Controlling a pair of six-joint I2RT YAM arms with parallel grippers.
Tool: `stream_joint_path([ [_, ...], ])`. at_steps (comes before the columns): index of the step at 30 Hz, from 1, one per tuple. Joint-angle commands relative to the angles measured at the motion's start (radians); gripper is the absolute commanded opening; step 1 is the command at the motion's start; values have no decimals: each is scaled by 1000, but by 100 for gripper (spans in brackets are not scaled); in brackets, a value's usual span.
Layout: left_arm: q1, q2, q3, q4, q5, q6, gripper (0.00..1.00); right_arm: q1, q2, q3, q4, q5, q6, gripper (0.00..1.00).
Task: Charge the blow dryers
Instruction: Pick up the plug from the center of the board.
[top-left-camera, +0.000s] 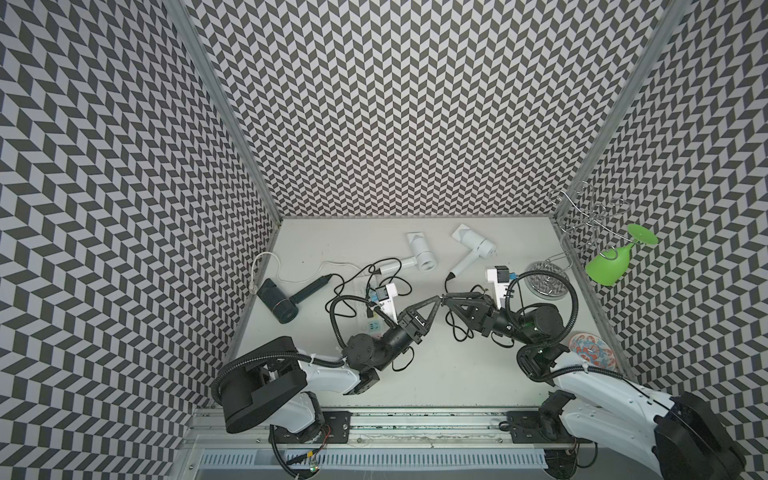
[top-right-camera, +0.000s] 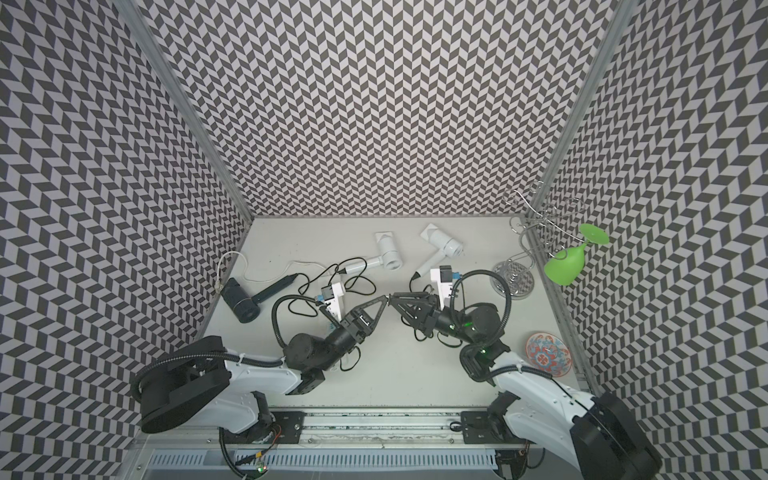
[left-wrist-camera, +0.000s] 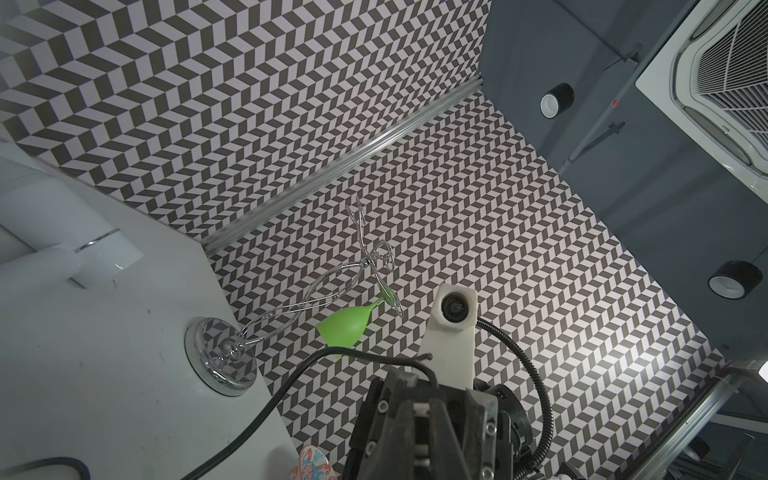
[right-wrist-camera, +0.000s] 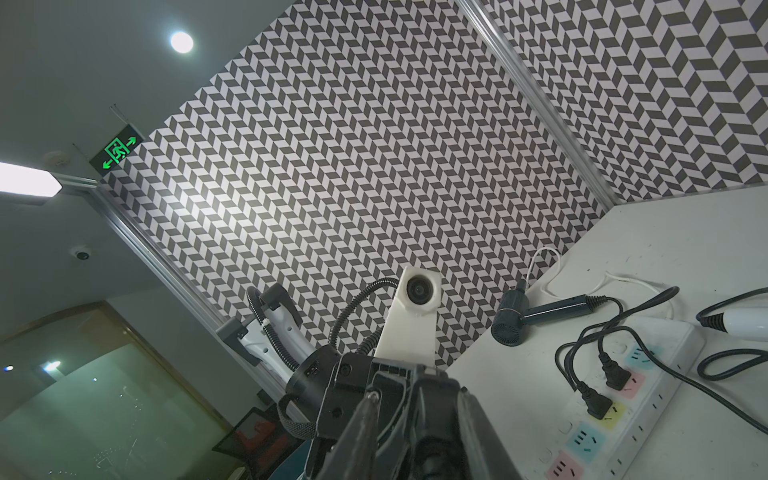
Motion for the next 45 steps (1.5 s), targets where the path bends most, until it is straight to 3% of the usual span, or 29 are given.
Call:
stream_joint_path([
  [1, -10, -24, -7, 197, -6, 23, 0, 6, 11, 5, 100, -19, 27, 26],
  [10, -10, -23, -3, 189, 0, 29, 0, 6, 30, 9, 117, -32, 29, 1],
  [14, -10, -30, 5, 169, 7, 35, 2, 6, 24, 11, 110, -25, 23, 0],
  [15, -9, -34, 5, 160, 8, 39, 10, 6, 21, 12, 104, -21, 20, 0],
  [19, -9, -58, -3, 129, 10, 59, 58, 2, -8, 17, 43, 15, -15, 0],
  [23, -9, -118, -24, 54, -2, 81, 82, -4, -55, 40, -102, 67, -87, 0],
  [27, -7, -245, -44, -174, -23, 119, 89, -12, -111, 62, -253, 132, -163, 0],
  [33, -4, -523, -34, -757, -109, 195, 92, -22, -195, 69, -415, 209, -264, 0],
  [39, -2, -838, -84, -1232, -250, 220, 99, -32, -270, 75, -576, 263, -365, 0],
  [45, 14, -1075, -146, -1529, -316, 180, 99, -45, -320, 81, -680, 296, -429, 0],
])
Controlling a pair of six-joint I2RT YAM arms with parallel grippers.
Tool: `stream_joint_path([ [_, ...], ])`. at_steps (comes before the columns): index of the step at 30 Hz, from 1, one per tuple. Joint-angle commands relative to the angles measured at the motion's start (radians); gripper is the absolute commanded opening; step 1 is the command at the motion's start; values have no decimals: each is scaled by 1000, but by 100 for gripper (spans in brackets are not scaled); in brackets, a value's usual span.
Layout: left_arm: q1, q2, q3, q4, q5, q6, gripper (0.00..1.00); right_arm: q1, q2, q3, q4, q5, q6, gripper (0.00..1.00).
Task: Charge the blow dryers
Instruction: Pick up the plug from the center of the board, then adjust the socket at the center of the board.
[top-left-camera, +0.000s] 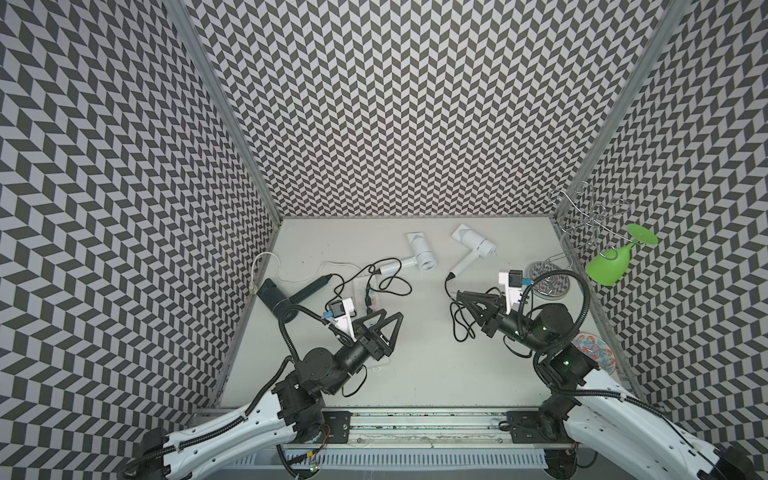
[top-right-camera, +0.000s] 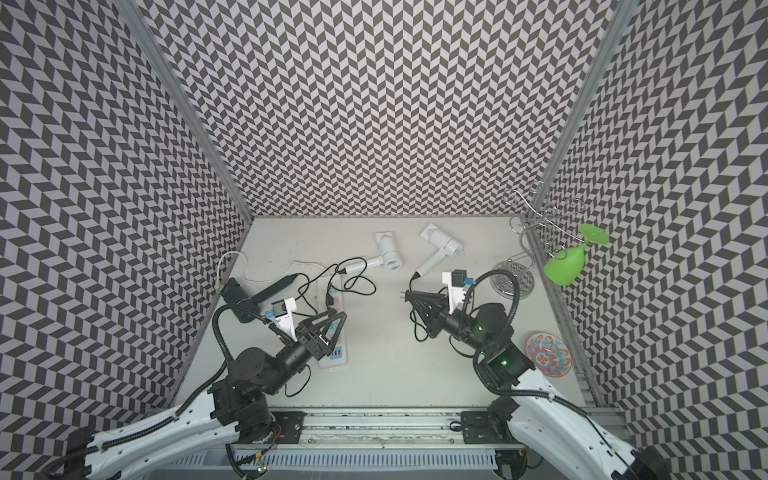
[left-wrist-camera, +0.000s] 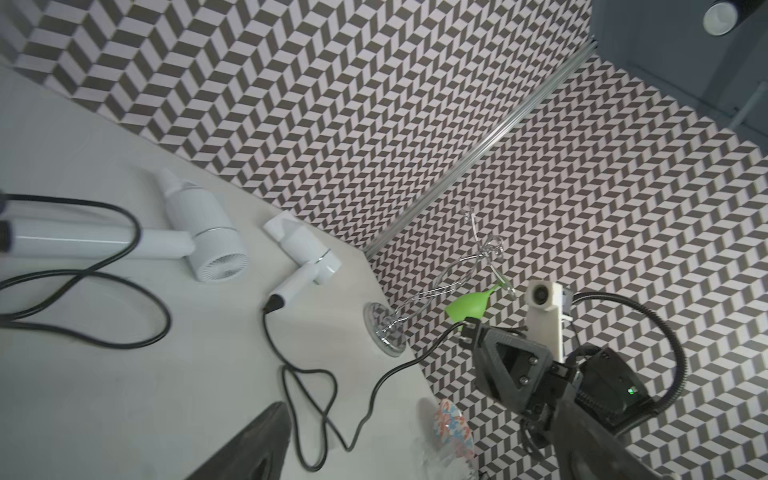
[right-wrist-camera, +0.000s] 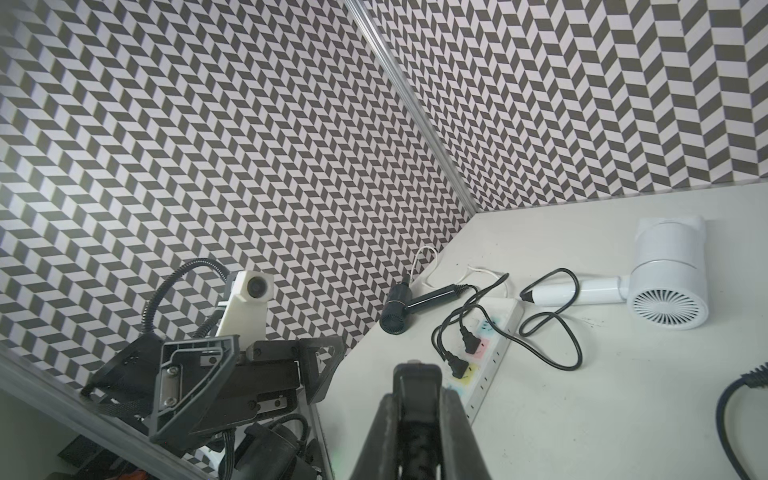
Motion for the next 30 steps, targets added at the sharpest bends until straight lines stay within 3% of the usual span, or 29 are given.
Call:
stream_joint_path([
  [1, 18, -83, -35, -290, -80, -26, 99, -14, -26, 34, -48, 35, -61, 0],
  [7, 78, -111, -67, -413, -59, -61, 99, -25, -2, 27, -41, 18, -65, 0],
  [13, 241, 4, -51, -475, 60, -23, 99, -27, 37, 23, -16, -4, -54, 0],
  [20, 447, 222, -109, -280, 337, 46, 99, -29, 70, 38, -49, 4, -55, 0],
  [30, 474, 348, -149, -119, 443, 55, 99, -33, 173, 91, -148, 11, -82, 0],
])
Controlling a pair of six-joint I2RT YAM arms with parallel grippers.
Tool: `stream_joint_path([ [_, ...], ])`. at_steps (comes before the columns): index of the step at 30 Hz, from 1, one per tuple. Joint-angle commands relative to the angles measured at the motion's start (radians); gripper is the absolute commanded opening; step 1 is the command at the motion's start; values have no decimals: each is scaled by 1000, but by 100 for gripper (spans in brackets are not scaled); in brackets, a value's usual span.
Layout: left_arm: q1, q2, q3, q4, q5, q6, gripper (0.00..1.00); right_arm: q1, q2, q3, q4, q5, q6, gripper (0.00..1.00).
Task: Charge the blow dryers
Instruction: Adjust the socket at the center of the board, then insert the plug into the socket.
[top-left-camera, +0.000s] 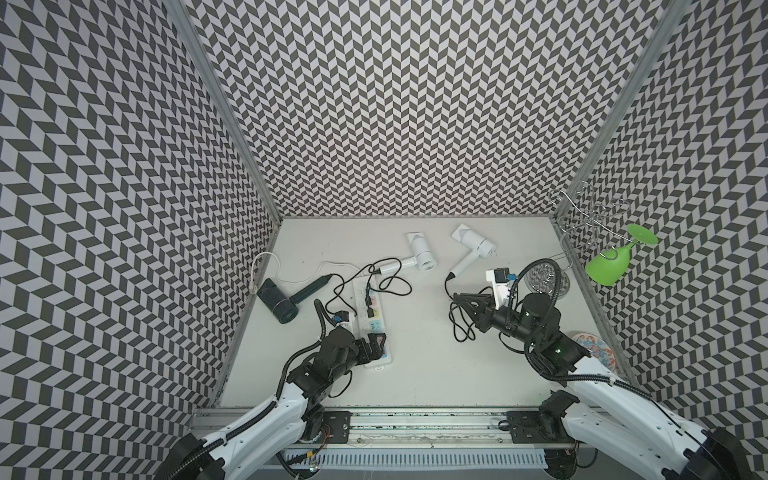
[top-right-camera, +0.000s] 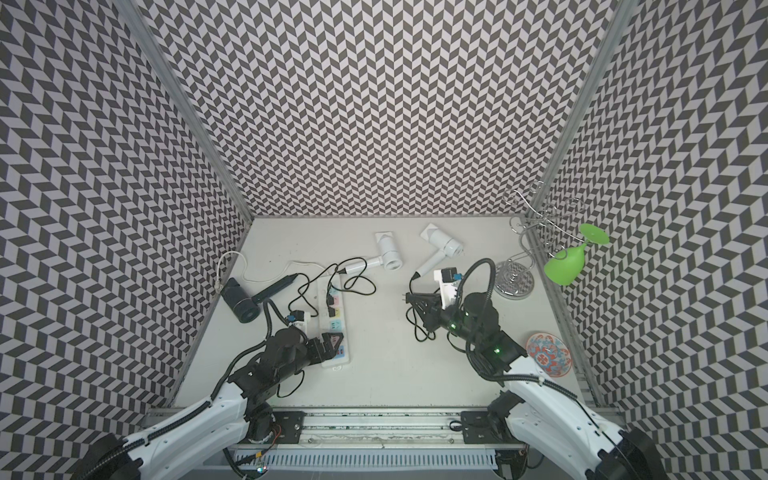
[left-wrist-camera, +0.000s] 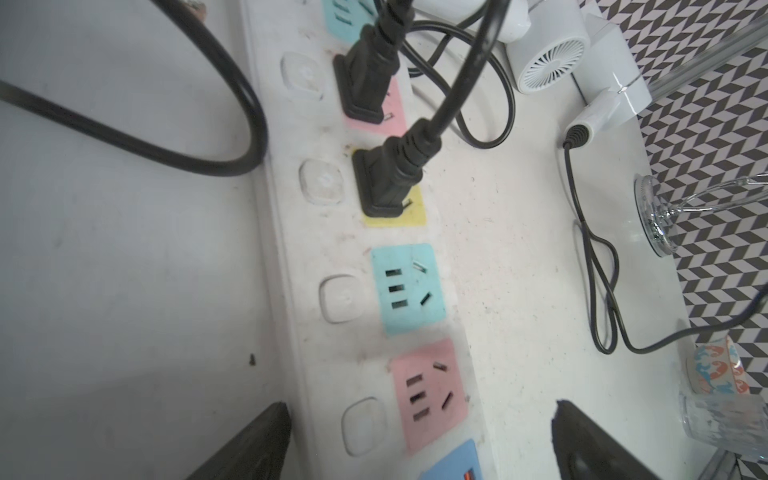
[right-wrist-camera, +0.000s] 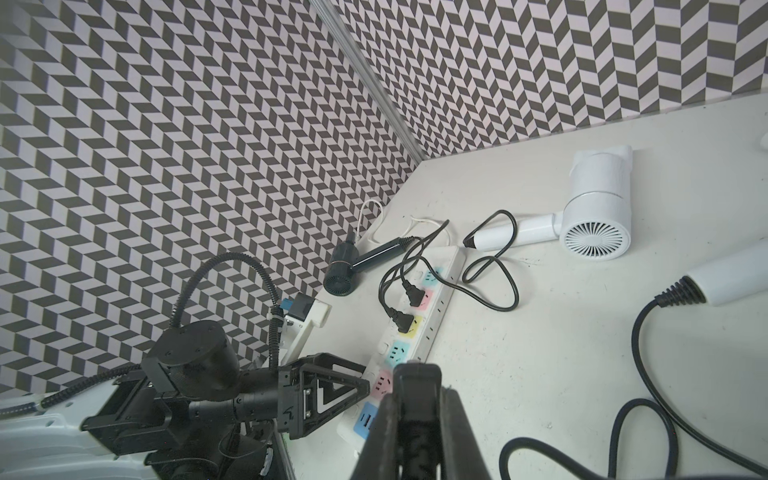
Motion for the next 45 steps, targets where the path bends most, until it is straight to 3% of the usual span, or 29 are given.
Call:
stream_joint_path([
  [1, 9, 18, -22, 113, 72, 6, 99, -9, 27, 36, -12, -1, -25, 0],
  [16, -13, 149, 11, 268, 237, 24, 97, -9, 122, 110, -90, 6, -54, 0],
  [22, -14, 124, 70, 196, 255, 74, 96, -8, 149, 169, -170, 35, -80, 0],
  [30, 0, -30, 166, 35, 135, 117, 97, -8, 146, 223, -212, 75, -101, 0],
  [38, 15, -147, 128, 116, -29, 79, 99, -6, 197, 332, -276, 6, -153, 0],
  [45, 40, -131, 63, 273, -56, 69, 99, 3, 271, 420, -358, -29, -172, 0],
])
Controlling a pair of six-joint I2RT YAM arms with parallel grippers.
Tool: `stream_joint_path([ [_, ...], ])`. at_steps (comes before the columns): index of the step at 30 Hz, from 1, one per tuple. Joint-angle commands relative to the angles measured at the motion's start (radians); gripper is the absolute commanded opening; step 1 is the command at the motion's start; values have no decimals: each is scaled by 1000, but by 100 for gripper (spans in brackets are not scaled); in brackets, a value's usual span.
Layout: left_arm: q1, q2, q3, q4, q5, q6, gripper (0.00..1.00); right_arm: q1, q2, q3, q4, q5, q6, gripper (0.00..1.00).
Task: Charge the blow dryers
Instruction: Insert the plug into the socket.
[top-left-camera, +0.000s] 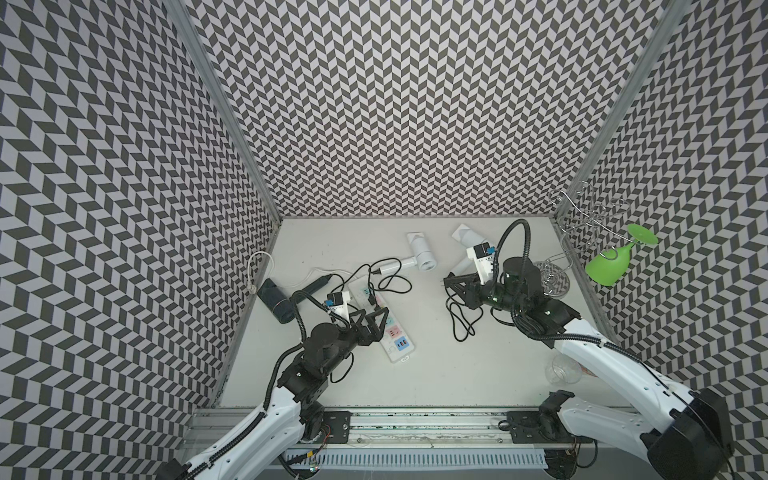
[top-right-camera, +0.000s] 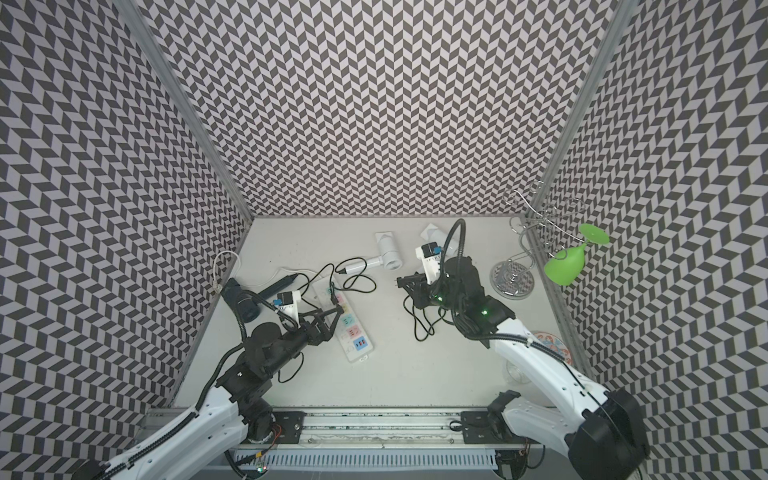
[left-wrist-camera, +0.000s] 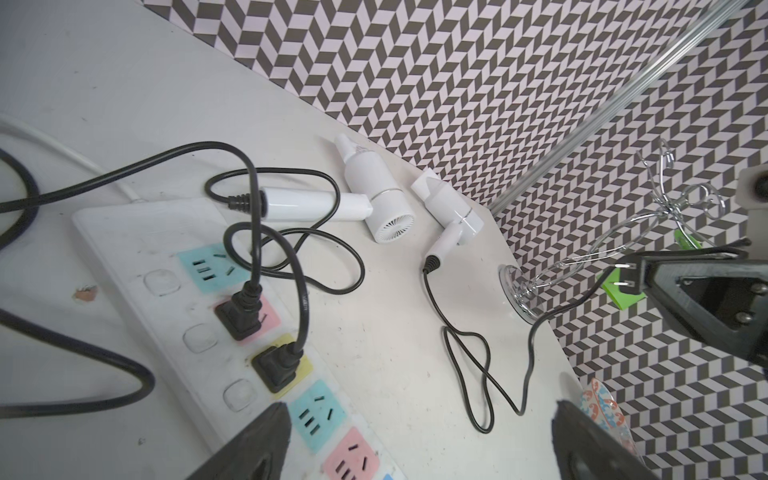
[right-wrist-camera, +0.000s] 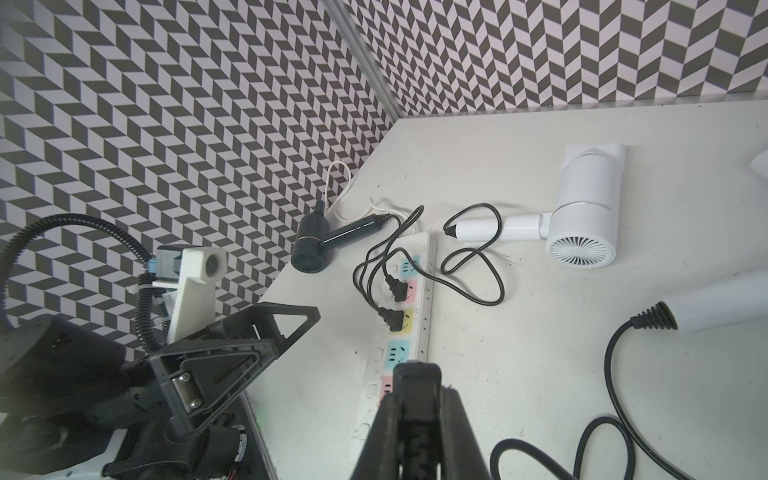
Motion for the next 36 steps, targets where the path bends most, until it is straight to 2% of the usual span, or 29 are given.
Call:
stream_joint_path([
  [1, 20, 15, -10, 113, -43, -2, 99, 6, 24, 41, -25, -30, -23, 0],
  [7, 72, 59, -27, 230, -36, -18, 99, 31, 79, 93, -59, -20, -29, 0],
  [11, 136, 138, -1, 319, 43, -65, 99, 66, 144, 137, -95, 9, -48, 0],
  [17, 230, 200, -61, 412, 71, -27, 99, 136, 258, 211, -137, 39, -60, 0],
  [23, 275, 182, -94, 398, 27, 1, 99, 187, 380, 304, -206, 69, -74, 0],
  [31, 312, 186, -101, 381, 39, -4, 99, 261, 488, 374, -250, 137, -81, 0],
  [36, 368, 199, -116, 390, 78, -33, 99, 298, 538, 411, -270, 154, -85, 0],
])
